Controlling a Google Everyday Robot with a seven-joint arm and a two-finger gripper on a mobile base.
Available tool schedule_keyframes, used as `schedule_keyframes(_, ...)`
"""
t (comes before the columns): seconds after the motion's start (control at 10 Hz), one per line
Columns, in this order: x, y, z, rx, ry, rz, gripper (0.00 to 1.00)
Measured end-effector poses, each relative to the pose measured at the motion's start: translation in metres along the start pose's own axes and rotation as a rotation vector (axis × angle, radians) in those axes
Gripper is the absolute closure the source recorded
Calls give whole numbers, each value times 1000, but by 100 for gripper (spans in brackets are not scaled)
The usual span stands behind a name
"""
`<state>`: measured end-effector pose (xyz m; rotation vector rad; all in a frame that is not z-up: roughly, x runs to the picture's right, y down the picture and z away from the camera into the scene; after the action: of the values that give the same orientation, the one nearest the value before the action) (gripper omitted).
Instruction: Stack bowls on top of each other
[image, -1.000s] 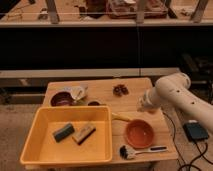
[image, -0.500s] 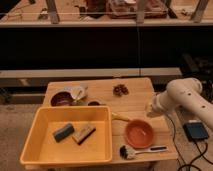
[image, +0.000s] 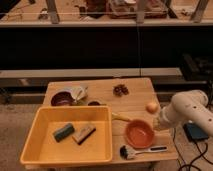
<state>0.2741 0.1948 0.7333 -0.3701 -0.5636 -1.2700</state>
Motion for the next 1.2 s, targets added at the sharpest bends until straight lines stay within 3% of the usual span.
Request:
schedule_keyframes(0.5,0,-1,1,0,-2,-2,69)
schedule_keyframes(0.9,10,16,4,-22,-38,51,69)
schedule_keyframes(1.2,13,18,5,-39,-51,31,69)
